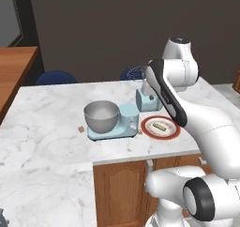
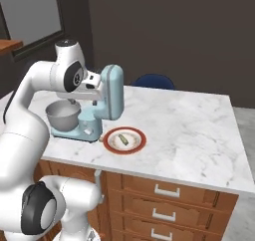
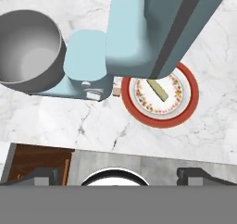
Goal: Add butter and sugar cubes to the stand mixer bowl and then turn on the stand mixer to begin making frosting.
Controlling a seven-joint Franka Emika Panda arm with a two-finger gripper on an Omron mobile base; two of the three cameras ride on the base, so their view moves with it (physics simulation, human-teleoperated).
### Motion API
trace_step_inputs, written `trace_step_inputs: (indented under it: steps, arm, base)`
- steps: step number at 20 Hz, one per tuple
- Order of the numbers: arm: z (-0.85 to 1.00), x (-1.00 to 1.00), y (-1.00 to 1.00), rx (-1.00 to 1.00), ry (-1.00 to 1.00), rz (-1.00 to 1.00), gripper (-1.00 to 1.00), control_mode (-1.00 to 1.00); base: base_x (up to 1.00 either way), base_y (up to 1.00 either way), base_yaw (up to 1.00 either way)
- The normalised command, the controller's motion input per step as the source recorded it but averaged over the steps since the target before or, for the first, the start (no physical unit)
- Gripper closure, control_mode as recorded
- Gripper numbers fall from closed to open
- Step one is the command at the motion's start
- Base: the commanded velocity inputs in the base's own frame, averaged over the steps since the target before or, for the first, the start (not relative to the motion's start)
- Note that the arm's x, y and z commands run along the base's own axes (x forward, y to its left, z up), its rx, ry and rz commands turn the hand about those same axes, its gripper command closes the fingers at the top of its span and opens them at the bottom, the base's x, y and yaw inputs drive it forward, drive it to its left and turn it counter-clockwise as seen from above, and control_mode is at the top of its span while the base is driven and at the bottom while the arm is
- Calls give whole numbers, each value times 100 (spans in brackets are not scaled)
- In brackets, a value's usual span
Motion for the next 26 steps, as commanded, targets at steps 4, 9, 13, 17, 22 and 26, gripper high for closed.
trace_step_inputs:
  steps: [4,9,13,17,22,26]
  arm:
    - [0,0,0,0,0,0,-100,100]
    - [0,0,6,0,2,-2,-100,-100]
    - [3,0,16,0,2,-4,-100,-100]
    - [18,-18,0,3,0,-3,-100,-100]
    - [20,-36,-10,7,-1,-4,-100,-100]
    - [13,-32,-48,12,-2,-6,-100,-100]
  base:
    - [19,15,-8]
    - [0,7,-3]
    - [0,0,0]
    - [0,0,0]
    - [0,0,0]
    - [0,0,0]
